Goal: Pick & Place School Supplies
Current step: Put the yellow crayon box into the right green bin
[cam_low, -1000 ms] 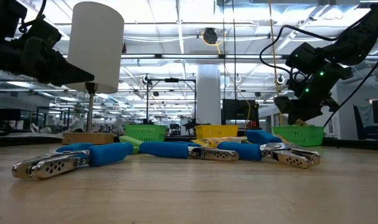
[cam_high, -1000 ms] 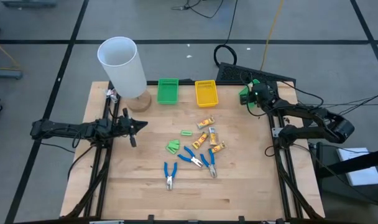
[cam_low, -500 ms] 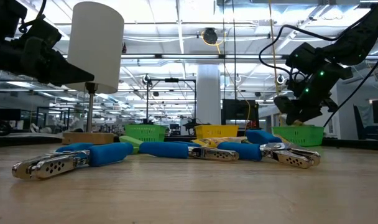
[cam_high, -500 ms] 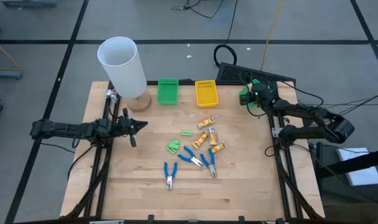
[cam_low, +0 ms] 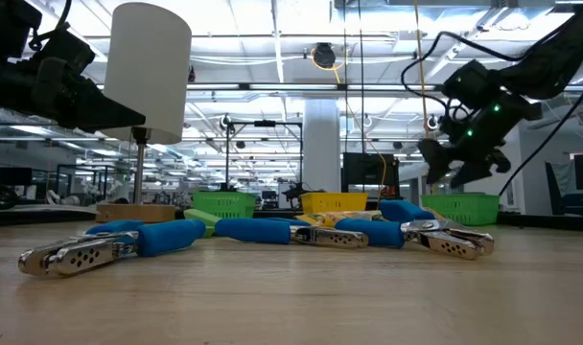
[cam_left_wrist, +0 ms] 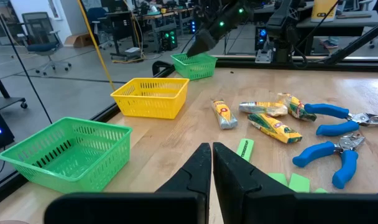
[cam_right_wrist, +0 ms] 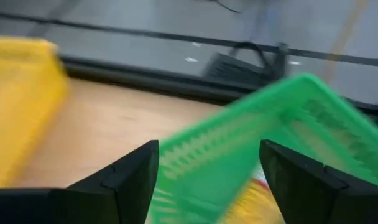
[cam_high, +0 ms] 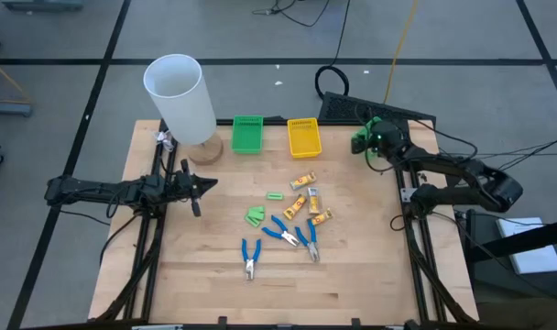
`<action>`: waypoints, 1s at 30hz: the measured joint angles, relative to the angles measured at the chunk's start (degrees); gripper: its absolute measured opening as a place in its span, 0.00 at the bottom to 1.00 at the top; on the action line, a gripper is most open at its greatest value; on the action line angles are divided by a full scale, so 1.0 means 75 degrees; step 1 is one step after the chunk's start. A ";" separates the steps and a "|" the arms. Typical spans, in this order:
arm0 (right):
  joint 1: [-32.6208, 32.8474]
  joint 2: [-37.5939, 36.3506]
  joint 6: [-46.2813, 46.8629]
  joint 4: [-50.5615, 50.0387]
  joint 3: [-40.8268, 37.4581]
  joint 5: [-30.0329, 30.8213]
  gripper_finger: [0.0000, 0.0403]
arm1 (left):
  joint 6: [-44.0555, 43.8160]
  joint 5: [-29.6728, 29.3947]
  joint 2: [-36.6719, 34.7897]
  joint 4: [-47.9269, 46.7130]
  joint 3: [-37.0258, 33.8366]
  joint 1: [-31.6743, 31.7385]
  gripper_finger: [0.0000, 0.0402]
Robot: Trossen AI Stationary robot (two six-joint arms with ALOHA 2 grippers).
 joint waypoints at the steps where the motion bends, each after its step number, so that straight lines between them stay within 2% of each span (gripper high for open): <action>1: 0.0000 -0.0061 0.0093 0.0165 0.0000 -0.0250 0.68 | 0.0002 0.0000 0.0000 0.0000 0.0000 0.0003 0.05; 9: 0.0557 -0.0285 0.0334 0.2090 0.0003 -0.2963 0.65 | 0.0002 0.0000 0.0000 0.0000 0.0000 0.0000 0.05; 12: 0.1072 -0.0287 0.0372 0.2674 0.0003 -0.3456 0.65 | 0.0000 0.0000 0.0000 0.0000 0.0000 0.0000 0.05; 23: 0.3698 -0.0287 0.0378 0.2834 0.0008 -0.3398 0.64 | 0.0000 0.0000 0.0000 0.0000 0.0000 0.0000 0.05; 26: 0.4649 -0.0286 0.0376 0.2318 0.0012 -0.2804 0.63 | 0.0000 0.0000 0.0000 0.0000 0.0000 0.0001 0.05; 30: 0.5995 -0.0051 -0.0425 0.1805 0.0009 -0.1756 0.63 | 0.0001 0.0000 0.0000 0.0000 0.0000 0.0003 0.05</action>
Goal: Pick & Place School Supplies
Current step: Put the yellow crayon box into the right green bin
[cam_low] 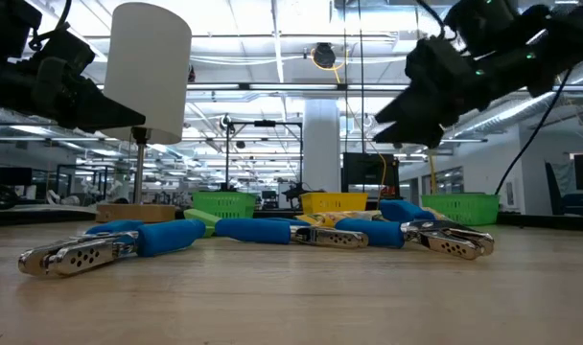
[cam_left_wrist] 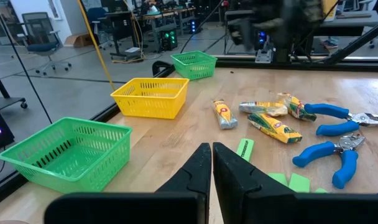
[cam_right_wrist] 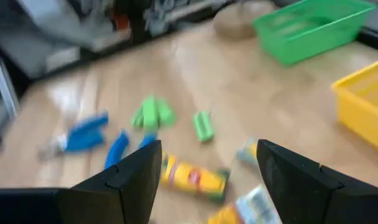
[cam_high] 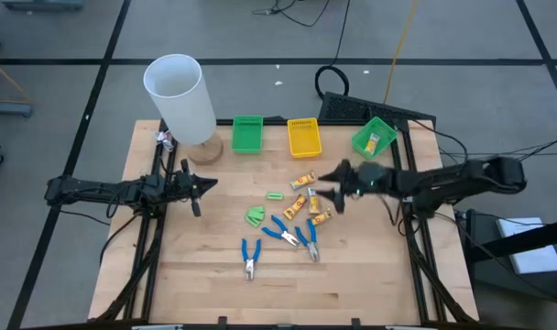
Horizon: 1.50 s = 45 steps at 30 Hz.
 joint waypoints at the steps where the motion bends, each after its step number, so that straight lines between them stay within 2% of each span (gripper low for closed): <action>1: 0.0346 0.0129 -0.0276 0.0045 -0.0001 0.0301 0.63 | 0.0002 0.0000 0.0000 0.0000 0.0000 -0.0001 0.05; 4: 0.1239 0.0626 -0.0703 0.0290 0.0002 0.1151 0.63 | 0.0002 0.0000 0.0000 0.0000 0.0000 -0.0002 0.05; 7: 0.1827 0.1174 -0.0510 0.0495 0.0002 0.1751 0.63 | 0.0002 0.0000 0.0000 0.0000 0.0000 0.0000 0.05; 11: 0.2115 0.1774 0.1092 0.0493 0.0002 0.2255 0.63 | -0.0001 0.0000 0.0000 0.0000 0.0000 0.0000 0.05; 14: 0.2012 0.1929 0.2761 0.0100 0.0002 0.1843 0.63 | 0.0002 0.0000 0.0000 0.0000 0.0000 -0.0003 0.05; 18: 0.1686 0.1872 0.4607 -0.0484 0.0002 0.0647 0.63 | 0.0000 0.0000 0.0000 0.0000 0.0000 -0.0003 0.05; 20: 0.1577 0.1792 0.4870 -0.0630 0.0008 0.0267 0.63 | 0.0002 0.0000 0.0000 0.0000 0.0000 -0.0002 0.05; 23: 0.1485 0.1729 0.4874 -0.0767 0.0014 0.0195 0.63 | 0.0001 0.0000 0.0000 0.0000 0.0000 -0.0003 0.05; 27: 0.1434 0.1711 0.4354 -0.0873 0.0012 0.0250 0.63 | -0.0001 0.0000 0.0000 0.0000 0.0000 -0.0003 0.05; 40: 0.1791 0.1749 -0.0529 -0.1088 0.0001 0.0685 0.63 | 0.0000 0.0000 0.0000 0.0000 0.0000 0.0000 0.05; 45: 0.1959 0.1746 -0.1080 -0.1085 -0.0001 0.0740 0.63 | -0.0001 0.0000 0.0000 0.0000 0.0000 -0.0003 0.05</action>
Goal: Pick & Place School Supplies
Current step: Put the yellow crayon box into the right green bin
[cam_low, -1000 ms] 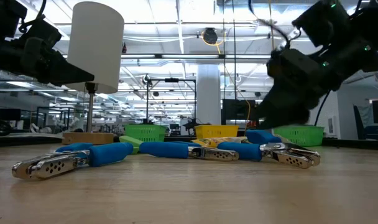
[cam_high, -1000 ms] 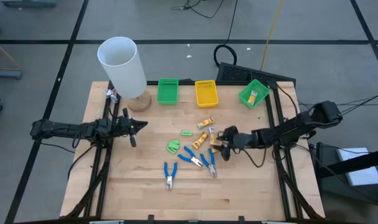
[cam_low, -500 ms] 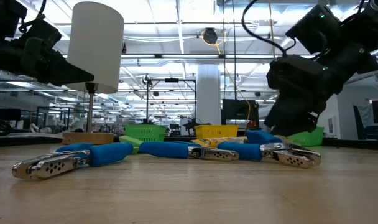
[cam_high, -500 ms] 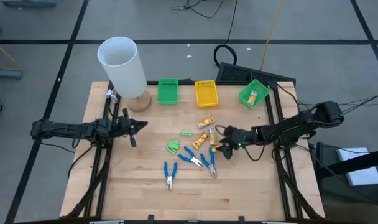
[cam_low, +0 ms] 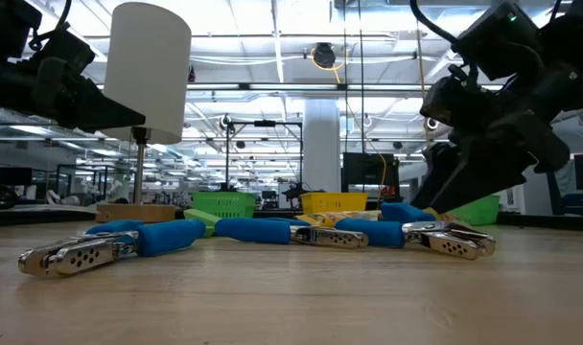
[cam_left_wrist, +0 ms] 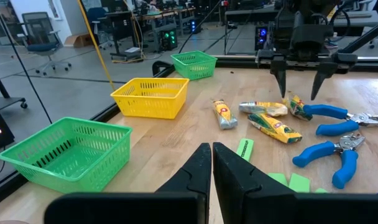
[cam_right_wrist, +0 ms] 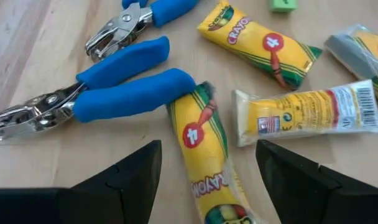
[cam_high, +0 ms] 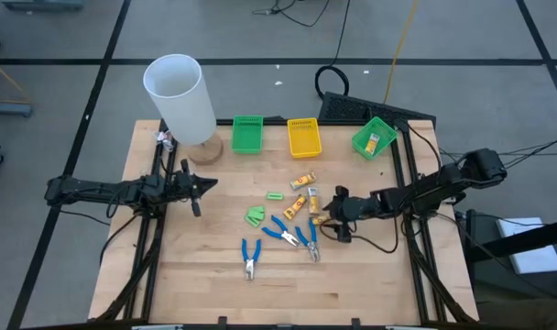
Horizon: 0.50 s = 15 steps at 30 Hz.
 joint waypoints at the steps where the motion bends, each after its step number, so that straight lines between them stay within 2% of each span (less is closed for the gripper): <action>1: 0.0018 0.0004 -0.0011 0.0000 0.0000 0.0120 0.63 | 0.0001 0.0000 0.0000 0.0000 0.0000 0.0001 0.05; 15: 0.0148 0.1236 0.0049 0.0662 0.0017 0.0576 0.61 | 0.0000 0.0000 0.0000 0.0003 0.0000 0.0000 0.05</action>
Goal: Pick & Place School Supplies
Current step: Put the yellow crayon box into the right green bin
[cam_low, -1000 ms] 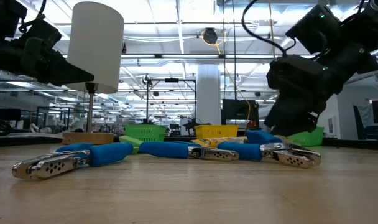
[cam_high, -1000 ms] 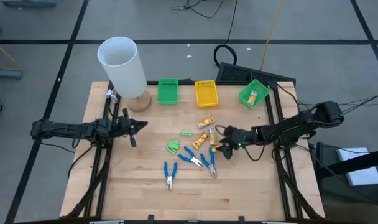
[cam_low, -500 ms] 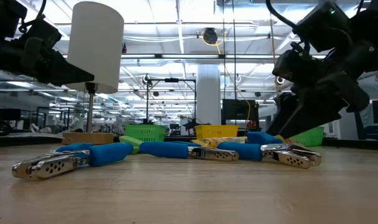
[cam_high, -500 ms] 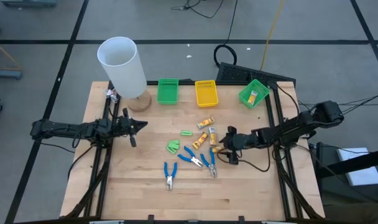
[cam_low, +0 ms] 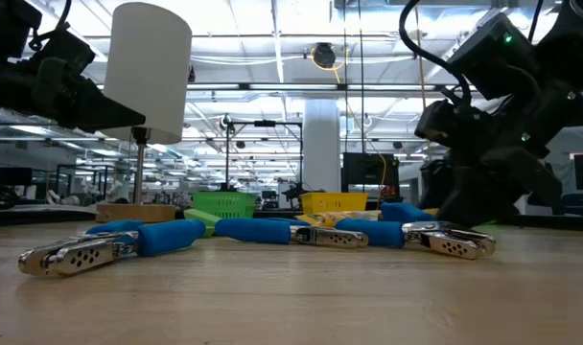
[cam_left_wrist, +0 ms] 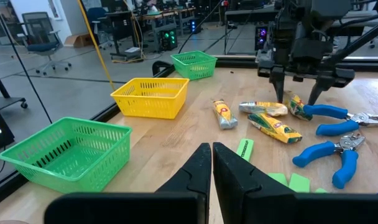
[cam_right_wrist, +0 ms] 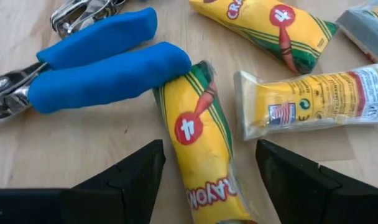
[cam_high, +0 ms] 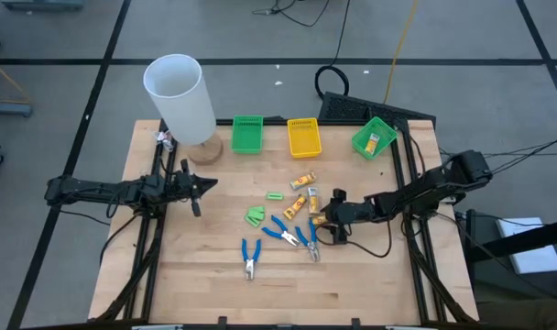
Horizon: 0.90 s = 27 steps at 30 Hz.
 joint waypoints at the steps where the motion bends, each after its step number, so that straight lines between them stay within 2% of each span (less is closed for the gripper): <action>1: 0.0000 0.0003 0.0009 -0.0011 0.0000 0.0098 0.60 | 0.0000 0.0000 0.0000 0.0000 0.0000 0.0000 0.05; 14: 0.0003 -0.0032 -0.0014 -0.0013 -0.0012 0.0112 0.35 | 0.0000 0.0000 0.0000 0.0000 0.0000 0.0002 0.05; 21: 0.0000 -0.0095 -0.0016 0.0285 -0.0028 0.0152 0.29 | 0.0000 0.0000 0.0000 0.0000 0.0000 0.0000 0.05; 27: 0.0000 -0.0564 -0.0011 0.0412 -0.0029 0.0157 0.27 | 0.0002 0.0000 0.0000 0.0000 0.0000 0.0000 0.05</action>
